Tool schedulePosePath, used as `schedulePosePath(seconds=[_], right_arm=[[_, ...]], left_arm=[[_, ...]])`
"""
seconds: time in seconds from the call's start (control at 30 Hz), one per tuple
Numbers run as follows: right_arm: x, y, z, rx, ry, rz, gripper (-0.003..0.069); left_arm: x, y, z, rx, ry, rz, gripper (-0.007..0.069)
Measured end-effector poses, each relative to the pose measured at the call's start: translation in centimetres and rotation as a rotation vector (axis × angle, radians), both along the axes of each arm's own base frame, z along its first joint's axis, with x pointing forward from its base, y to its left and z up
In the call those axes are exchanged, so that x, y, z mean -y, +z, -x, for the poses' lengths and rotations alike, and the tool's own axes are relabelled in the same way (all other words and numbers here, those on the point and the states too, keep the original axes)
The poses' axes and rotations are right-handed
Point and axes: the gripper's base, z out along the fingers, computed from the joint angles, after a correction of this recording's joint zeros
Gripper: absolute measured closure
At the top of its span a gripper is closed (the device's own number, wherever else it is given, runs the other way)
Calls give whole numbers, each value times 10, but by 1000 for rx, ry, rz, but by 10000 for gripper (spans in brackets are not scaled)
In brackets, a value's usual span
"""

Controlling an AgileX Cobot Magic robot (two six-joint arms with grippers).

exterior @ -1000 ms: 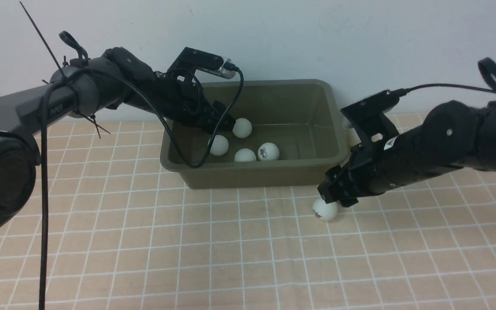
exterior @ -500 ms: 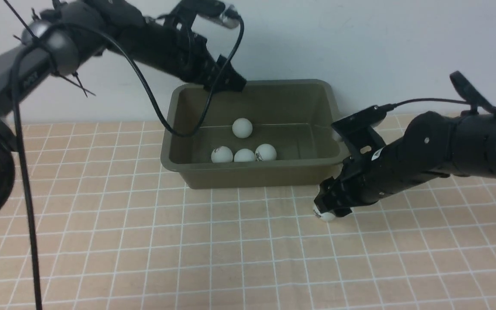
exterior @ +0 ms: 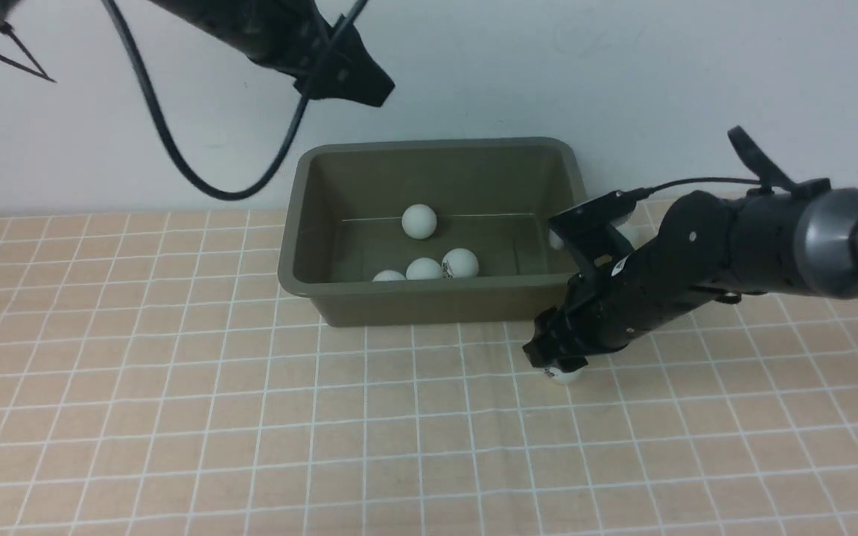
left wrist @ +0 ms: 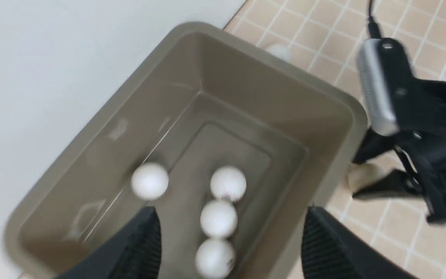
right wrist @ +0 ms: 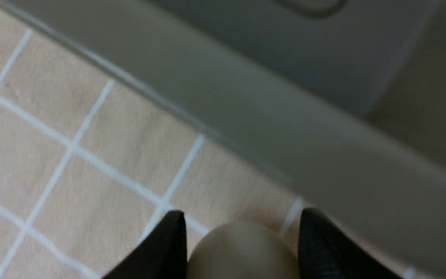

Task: Put the table tennis balls into the box on the light coffee tablecloth.
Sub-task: 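Reach for and grasp a ping pong ball on the table, then release the ping pong ball into the bin and lift the gripper away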

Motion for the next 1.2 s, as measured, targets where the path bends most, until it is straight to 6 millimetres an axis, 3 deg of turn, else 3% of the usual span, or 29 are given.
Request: schedulePosePath(seconds=[0.27,0.43,0.53,0.6,0.63,0.67,0.7,0.83,0.93,1.07,1.2], right_arm=[[-1,2,4,-62,24,1,320],[-3,15,20,-197,67,-23,320],[-7,47,24,-196,95,-76,320],[-11,82,22,-134,115,-130,320],[-11,85,21,-125,116,-134,320],[-13,107,17,-64,123,-160,320],[-15,127,12,6,126,-181,320],[-19,156,-9,172,106,-206,320],[-25,156,-29,229,83,-208,320],[-31,140,-51,235,61,-197,320],[-41,98,-81,199,51,-149,320]], left_arm=[[-20,54,48,59,71,-74,218],[-39,87,79,126,152,-91,218],[-50,99,90,148,206,-90,218],[-57,104,96,143,264,-80,218],[-58,105,96,142,270,-78,218],[-61,105,99,125,307,-71,218],[-64,102,101,105,339,-73,218],[-69,85,112,31,379,-103,229],[-71,70,132,-27,381,-118,263],[-71,59,160,-66,370,-104,300],[-67,52,205,-87,333,-34,325]])
